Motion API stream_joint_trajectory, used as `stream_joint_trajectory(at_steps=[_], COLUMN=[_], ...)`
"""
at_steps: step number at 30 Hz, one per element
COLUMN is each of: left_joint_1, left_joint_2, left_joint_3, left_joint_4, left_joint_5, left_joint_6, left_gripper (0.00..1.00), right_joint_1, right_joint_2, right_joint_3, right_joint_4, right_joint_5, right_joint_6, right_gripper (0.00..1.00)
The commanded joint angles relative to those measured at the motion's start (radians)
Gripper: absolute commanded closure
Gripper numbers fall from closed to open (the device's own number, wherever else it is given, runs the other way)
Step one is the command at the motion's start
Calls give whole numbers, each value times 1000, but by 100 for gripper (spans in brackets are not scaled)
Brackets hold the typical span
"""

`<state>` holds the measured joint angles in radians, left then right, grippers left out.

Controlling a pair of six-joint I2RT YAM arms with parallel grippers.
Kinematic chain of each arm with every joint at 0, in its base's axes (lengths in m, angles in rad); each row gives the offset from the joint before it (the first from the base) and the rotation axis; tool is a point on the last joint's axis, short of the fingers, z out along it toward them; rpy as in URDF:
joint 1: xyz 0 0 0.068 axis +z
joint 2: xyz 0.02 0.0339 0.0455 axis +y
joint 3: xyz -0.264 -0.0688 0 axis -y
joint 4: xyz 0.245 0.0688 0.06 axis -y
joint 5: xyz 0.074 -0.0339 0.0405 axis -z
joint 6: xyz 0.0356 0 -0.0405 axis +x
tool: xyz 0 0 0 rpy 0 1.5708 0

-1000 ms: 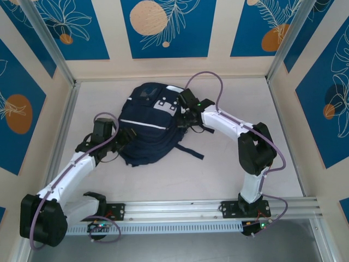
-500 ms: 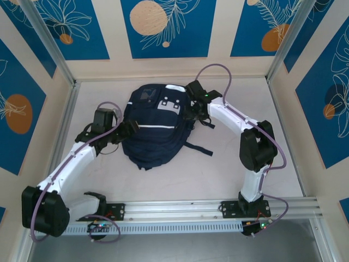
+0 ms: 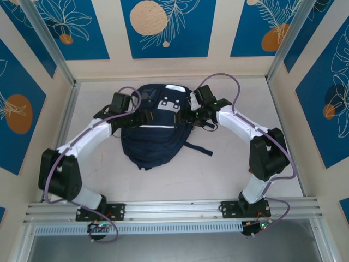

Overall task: Pack the student bag
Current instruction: Zip the student bag at the center of the table.

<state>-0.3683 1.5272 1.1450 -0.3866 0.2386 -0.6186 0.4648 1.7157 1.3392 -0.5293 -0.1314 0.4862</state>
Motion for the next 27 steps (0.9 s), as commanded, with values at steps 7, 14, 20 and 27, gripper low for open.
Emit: stream_joint_trajectory(at_steps=[7,14,20,27], left_joint_1=[-36,-37,-36,-38], left_joint_2=[205,288,299,315], left_joint_3=[185,230,199,197], left_joint_4=[-46,-96,-90,-78], left_joint_5=[-78,-141,-172,-157], left_joint_6=[58,38,19,-1], left_gripper=[52,57,59,59], right_joint_1=[7,25,34,50], right_joint_2=[88,149,207,117], right_joint_3=[47,103,165,74], right_joint_4=[104,92,47,22], right_joint_5=[-226,-195,-234,-357], right_joint_6=[-126,-207,-257,-291], right_gripper=[26,14,13,13])
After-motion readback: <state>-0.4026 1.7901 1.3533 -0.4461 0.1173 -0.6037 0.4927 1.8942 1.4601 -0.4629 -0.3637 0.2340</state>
